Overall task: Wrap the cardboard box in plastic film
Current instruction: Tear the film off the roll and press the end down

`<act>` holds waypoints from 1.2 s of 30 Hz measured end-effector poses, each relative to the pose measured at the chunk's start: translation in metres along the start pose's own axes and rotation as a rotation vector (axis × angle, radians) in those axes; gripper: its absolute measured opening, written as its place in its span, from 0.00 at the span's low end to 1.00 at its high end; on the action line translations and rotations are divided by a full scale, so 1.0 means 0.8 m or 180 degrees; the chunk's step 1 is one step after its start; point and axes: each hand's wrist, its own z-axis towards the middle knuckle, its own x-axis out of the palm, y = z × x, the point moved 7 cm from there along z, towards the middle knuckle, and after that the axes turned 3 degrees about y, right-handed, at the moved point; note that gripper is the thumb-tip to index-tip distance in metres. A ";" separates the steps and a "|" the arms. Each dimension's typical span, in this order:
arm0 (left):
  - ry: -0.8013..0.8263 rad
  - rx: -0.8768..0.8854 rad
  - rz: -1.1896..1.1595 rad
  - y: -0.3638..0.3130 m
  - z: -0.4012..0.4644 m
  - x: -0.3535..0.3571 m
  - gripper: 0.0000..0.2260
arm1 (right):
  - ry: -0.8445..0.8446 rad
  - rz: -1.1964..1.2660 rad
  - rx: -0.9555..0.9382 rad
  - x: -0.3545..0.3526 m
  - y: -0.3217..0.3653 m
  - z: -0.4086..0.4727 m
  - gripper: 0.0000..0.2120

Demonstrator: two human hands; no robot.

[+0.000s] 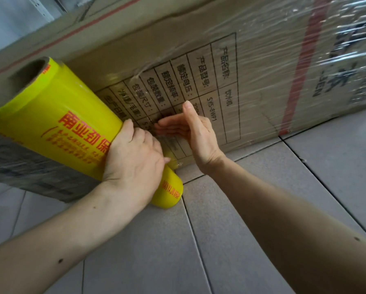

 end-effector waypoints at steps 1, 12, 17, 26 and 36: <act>0.0024 -0.0061 -0.0051 0.000 0.004 0.000 0.27 | -0.0031 0.0057 0.0065 -0.003 -0.004 -0.004 0.31; 0.0038 0.0062 -0.0026 -0.013 0.008 0.013 0.29 | -0.0060 0.0093 0.0239 -0.015 -0.014 -0.005 0.32; 0.0284 0.0159 0.0182 -0.033 0.010 0.025 0.27 | -0.0226 0.0018 0.0184 -0.021 -0.027 -0.005 0.33; 0.0346 0.0079 0.0169 -0.041 0.023 0.027 0.27 | -0.0213 0.0176 0.0438 -0.036 -0.059 -0.026 0.34; 0.0440 0.0228 0.0318 -0.058 0.027 0.029 0.27 | -0.0266 0.0371 0.0443 -0.042 -0.074 -0.016 0.33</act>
